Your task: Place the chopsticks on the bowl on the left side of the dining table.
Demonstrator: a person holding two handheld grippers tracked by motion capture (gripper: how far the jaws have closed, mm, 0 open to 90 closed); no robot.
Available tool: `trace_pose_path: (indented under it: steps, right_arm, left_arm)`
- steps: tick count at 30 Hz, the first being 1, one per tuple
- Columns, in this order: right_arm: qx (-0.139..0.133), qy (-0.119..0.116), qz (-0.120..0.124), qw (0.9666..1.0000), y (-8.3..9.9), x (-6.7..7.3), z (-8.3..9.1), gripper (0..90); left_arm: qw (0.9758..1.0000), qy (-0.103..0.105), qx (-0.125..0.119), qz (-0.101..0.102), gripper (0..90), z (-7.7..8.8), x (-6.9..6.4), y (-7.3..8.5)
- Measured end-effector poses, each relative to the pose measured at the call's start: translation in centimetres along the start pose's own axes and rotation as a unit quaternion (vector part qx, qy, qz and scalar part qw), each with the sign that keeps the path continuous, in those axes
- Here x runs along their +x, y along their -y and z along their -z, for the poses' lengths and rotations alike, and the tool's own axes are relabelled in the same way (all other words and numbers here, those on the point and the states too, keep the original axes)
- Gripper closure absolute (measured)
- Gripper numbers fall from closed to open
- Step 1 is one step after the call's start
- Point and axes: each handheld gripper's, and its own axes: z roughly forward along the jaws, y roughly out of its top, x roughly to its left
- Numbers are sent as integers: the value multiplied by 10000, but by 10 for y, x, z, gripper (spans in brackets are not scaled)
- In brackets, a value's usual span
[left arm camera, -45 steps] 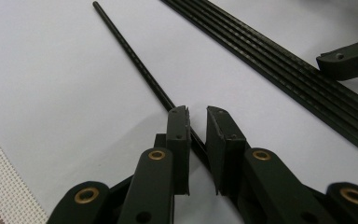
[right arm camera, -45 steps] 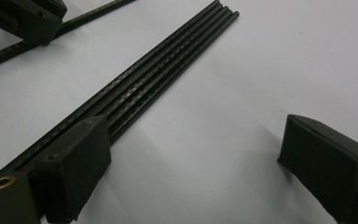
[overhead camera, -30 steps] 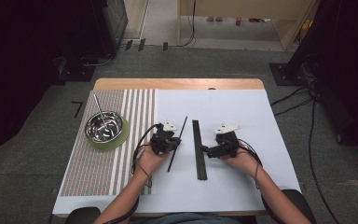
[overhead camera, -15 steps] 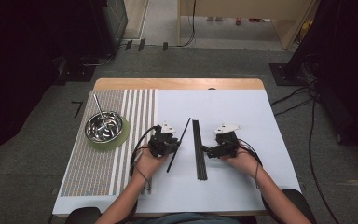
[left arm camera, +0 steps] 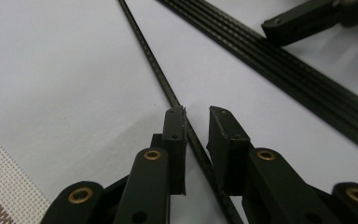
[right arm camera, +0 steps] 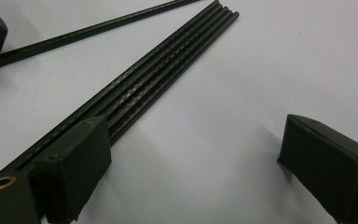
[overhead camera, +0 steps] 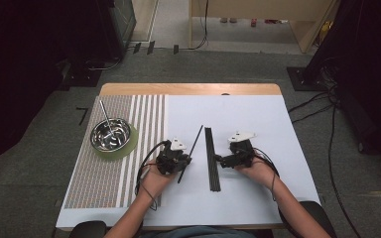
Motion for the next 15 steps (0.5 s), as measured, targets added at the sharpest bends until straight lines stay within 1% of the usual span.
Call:
trace_pose_path:
  steps: [3, 4, 6, 7, 9, 12, 15]
  right_arm:
    - [2, 1, 0, 10000, 0, 0, 0, 83]
    - [1, 1, 0, 10000, 0, 0, 0, 83]
    - [1, 2, -1, 10000, 0, 0, 0, 83]
    - [4, 2, -3, 10000, 0, 0, 0, 83]
    - [4, 1, -2, 10000, 0, 0, 0, 83]
    - [4, 2, -6, 10000, 0, 0, 0, 83]
    - [3, 2, -4, 10000, 0, 0, 0, 83]
  left_arm:
    - [9998, -138, 47, -144, 779, 0, -1, -1]
    - [9997, -156, 64, -183, 780, 0, 0, -2]
    - [9997, -142, 81, -163, 800, 1, 3, -1]
    - [9998, -126, 74, -115, 808, 1, 4, -1]
    - [9999, -122, 65, -87, 811, 2, 8, -1]
    - [10000, -38, 20, 6, 820, 2, 14, 0]
    - [10000, -86, 29, -23, 823, 3, 18, 0]
